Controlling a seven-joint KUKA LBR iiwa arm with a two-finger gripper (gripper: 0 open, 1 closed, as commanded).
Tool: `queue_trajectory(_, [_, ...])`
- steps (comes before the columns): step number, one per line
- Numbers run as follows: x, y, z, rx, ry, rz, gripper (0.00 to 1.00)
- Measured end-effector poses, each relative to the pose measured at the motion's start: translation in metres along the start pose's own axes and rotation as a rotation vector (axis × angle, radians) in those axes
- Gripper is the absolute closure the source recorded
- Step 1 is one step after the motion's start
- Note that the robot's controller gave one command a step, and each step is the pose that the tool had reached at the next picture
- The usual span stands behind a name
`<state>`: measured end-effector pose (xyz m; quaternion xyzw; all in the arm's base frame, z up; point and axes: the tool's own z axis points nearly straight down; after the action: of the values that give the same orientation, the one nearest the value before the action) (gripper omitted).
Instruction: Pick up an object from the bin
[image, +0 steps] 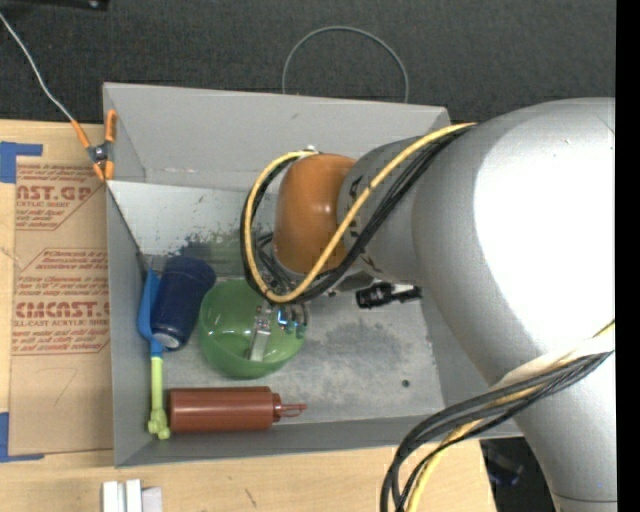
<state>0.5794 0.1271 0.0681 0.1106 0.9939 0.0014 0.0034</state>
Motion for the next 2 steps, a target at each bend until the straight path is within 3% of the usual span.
queue_trajectory(1, [0.0078, 0.0064, -0.0091, -0.008, -0.039, -0.034, 1.00])
queue_trajectory(2, [0.0079, 0.0063, -0.0090, -0.007, -0.039, -0.034, 1.00])
